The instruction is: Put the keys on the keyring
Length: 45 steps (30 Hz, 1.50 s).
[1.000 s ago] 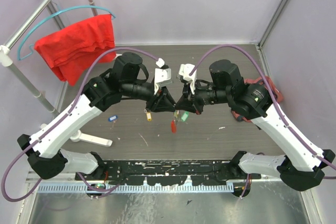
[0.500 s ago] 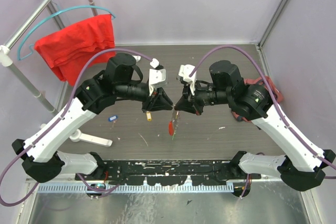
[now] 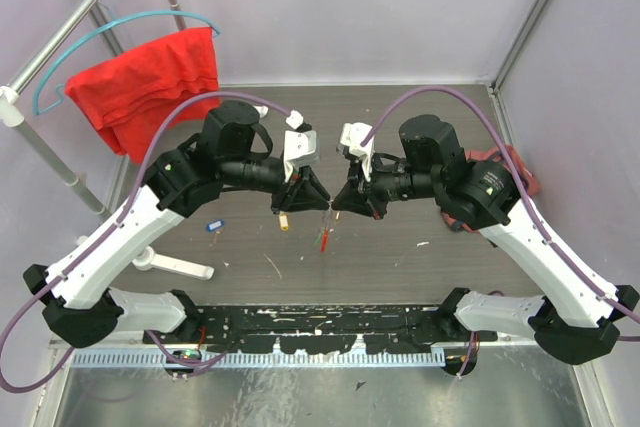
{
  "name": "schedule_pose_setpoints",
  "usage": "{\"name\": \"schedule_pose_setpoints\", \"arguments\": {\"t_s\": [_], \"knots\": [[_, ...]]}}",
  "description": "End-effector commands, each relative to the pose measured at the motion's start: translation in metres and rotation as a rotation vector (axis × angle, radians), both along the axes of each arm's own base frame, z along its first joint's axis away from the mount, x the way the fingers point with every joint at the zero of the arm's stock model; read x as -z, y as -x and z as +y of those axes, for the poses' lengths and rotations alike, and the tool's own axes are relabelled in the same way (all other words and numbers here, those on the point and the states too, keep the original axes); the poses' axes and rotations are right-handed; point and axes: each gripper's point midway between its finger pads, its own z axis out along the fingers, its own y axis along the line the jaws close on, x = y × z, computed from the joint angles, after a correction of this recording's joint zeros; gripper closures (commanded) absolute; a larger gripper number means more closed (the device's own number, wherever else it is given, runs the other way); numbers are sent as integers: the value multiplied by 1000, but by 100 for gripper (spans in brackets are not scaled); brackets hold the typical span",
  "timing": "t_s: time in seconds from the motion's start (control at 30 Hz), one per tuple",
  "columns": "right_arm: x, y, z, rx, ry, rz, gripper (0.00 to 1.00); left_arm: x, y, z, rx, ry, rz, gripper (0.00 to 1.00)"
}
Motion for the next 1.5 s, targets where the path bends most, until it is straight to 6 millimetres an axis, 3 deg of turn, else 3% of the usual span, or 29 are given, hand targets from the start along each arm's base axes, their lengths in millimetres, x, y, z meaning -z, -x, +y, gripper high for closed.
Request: {"name": "schedule_pose_setpoints", "arguments": {"t_s": [0.0, 0.2, 0.37, 0.47, 0.57, 0.73, 0.9, 1.0, 1.17, 1.3, 1.47], "knots": [[-32, 1, 5, -17, -100, -74, 99, -5, 0, -10, 29, 24, 16, 75], [-33, 1, 7, -23, -105, -74, 99, -3, -1, -13, 34, 23, 20, 77], [-31, 0, 7, -22, -101, -73, 99, -3, -2, -13, 33, 21, 19, 87], [-30, 0, 7, -21, -98, -75, 99, -4, -3, -12, 24, 21, 11, 99], [-32, -1, 5, -13, -99, -83, 98, -3, -5, -11, 10, 19, 3, 100], [-47, 0, 1, 20, -165, -115, 74, -10, -14, -5, -75, 46, -36, 100], [-72, -2, -5, 103, -279, -131, 62, -28, -21, 0, -157, 141, -78, 100], [-81, -11, -9, 198, -342, -112, 60, -36, -24, 4, -206, 194, -90, 100], [-74, -33, -11, 394, -419, 54, 61, -41, -32, 9, -284, 284, -63, 100], [-69, -41, -11, 395, -500, 171, 61, -46, -41, 17, -329, 356, -1, 100], [-81, -42, -26, 300, -693, 303, 59, -55, -42, 23, -336, 425, 15, 100]]}}
